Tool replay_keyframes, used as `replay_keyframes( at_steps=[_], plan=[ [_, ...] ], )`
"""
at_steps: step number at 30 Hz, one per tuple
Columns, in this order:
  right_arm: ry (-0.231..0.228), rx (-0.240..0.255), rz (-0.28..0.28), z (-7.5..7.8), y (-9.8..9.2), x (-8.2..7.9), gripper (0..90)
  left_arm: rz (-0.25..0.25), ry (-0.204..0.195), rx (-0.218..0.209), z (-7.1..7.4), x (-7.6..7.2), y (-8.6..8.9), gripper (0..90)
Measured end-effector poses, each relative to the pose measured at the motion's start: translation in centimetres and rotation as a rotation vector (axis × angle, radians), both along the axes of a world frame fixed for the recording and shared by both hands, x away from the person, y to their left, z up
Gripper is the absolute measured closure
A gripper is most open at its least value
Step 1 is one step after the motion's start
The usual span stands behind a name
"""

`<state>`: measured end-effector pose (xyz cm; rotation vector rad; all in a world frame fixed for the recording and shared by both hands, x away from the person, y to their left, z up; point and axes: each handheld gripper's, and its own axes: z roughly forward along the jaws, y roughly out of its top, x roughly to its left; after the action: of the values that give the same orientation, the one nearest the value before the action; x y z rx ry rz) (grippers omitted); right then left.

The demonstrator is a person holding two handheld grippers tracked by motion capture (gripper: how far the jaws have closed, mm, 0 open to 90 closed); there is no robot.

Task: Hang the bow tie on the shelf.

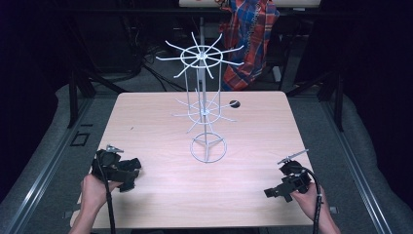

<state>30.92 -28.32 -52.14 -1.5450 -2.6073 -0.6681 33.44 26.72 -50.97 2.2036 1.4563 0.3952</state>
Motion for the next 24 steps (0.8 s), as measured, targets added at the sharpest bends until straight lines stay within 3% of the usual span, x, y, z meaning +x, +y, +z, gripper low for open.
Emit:
replay_keyframes(
  at_steps=[1,3,6,7,8,9,12,14,15,17,19,24],
  plan=[
    [-0.006,0.035,-0.031,-0.3,0.3,-0.2,4.4,0.006,0.002,0.0,-0.1,0.1,-0.1,0.0],
    [0.012,0.018,-0.007,-0.4,0.1,-0.2,4.6,0.004,0.008,-0.011,-0.2,0.4,-0.1,0.2],
    [-0.004,0.046,-0.047,-0.7,0.1,-0.5,4.7,-0.002,0.021,-0.013,-0.4,0.7,-0.2,0.3],
    [0.008,-0.01,-0.016,-0.2,-0.2,-0.3,4.8,-0.003,0.031,-0.006,-0.6,0.9,-0.2,4.3],
    [0.008,-0.01,-0.016,-0.2,-0.2,-0.3,4.8,0.002,0.037,-0.002,-0.7,1.0,-0.2,4.3],
    [0.011,0.018,-0.018,-0.3,0.0,-0.4,4.8,0.001,0.049,0.006,-0.9,1.2,-0.1,10.0],
    [0.017,0.019,-0.021,-0.6,0.2,-0.3,4.9,0.004,0.06,0.012,-1.2,1.4,0.0,16.2],
    [0.039,-0.003,0.012,-0.6,0.3,-0.1,4.9,0.005,0.08,0.024,-1.4,1.8,-0.1,20.2],
    [0.024,0.021,-0.027,-0.9,0.5,-0.3,4.9,0.005,0.085,0.029,-1.7,2.0,-0.3,23.6],
    [0.047,-0.018,0.025,-0.7,0.3,-0.1,5.0,0.019,0.095,0.055,-2.0,2.5,-0.7,27.8],
    [0.034,0.01,0.0,-0.8,0.5,-0.3,5.1,0.017,0.114,0.076,-2.3,2.8,-1.2,35.2],
    [0.049,-0.004,0.021,-0.7,0.2,-0.4,5.2,0.029,0.121,0.083,-2.4,3.0,-1.1,47.0]
  ],
)
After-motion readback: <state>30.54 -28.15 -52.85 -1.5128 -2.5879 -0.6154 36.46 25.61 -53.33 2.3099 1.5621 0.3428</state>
